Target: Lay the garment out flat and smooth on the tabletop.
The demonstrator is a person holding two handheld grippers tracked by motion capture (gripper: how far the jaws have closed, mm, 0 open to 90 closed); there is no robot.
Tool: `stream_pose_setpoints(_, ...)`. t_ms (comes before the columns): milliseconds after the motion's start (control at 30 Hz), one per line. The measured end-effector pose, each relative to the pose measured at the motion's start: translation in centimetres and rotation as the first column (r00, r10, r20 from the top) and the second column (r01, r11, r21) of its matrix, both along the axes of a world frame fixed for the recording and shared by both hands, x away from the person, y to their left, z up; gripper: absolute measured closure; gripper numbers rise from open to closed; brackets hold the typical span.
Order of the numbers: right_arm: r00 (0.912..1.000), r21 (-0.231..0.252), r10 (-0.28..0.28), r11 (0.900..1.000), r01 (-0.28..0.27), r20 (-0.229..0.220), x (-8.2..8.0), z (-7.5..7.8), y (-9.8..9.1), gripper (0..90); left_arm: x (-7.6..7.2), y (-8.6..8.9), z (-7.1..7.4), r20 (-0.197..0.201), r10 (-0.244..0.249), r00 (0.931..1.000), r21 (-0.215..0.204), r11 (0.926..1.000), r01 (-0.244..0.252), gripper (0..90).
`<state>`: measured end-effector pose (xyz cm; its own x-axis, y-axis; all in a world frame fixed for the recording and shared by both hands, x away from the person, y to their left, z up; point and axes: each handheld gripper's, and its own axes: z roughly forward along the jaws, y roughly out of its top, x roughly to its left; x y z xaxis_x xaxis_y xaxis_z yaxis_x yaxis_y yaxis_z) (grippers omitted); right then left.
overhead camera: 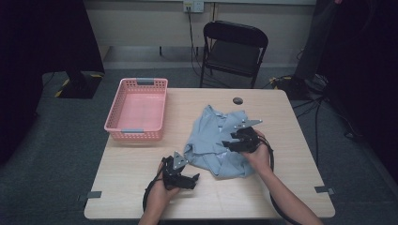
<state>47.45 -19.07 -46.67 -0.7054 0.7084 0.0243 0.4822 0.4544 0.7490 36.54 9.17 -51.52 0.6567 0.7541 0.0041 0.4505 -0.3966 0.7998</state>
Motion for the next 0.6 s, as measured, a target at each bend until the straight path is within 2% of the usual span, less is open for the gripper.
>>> stream_pose_setpoints(67,1.0,-0.015,0.0,0.9999,0.0,-0.007,0.5,-0.5,0.7,49.4,0.0,0.0,0.0,0.0,0.0,1.0,0.0,1.0,0.0,0.0)
stream_pose_setpoints(167,0.9999,-0.021,-0.003,0.9998,0.003,-0.011,0.7,-0.8,1.1,52.3,0.0,0.0,0.0,0.0,0.0,1.0,0.0,1.0,0.0,0.0)
stream_pose_setpoints(200,0.9999,-0.028,-0.007,0.9996,0.007,-0.012,0.8,-1.1,1.4,56.2,0.0,0.0,0.0,0.0,0.0,1.0,0.0,1.0,0.0,0.0)
stream_pose_setpoints(333,0.9998,-0.022,0.001,0.9997,-0.002,-0.018,1.0,-1.2,1.9,62.6,0.0,0.0,0.0,0.0,0.0,1.0,0.0,1.0,0.0,0.0)
stream_pose_setpoints(400,0.9996,-0.03,0.019,0.9994,-0.02,-0.022,1.1,-1.4,2.4,69.1,0.0,0.0,0.0,0.0,0.0,1.0,0.0,1.0,0.0,0.0)
stream_pose_setpoints(533,0.999,-0.043,0.029,0.9986,-0.03,-0.033,1.1,-1.7,3.0,70.3,0.0,0.0,0.0,0.0,0.0,1.0,0.0,1.0,0.0,0.0)
stream_pose_setpoints(600,0.9995,-0.073,0.028,0.9969,-0.029,-0.014,0.8,-2.1,3.3,69.2,0.0,0.0,0.0,0.0,0.0,1.0,0.0,1.0,0.0,0.0)
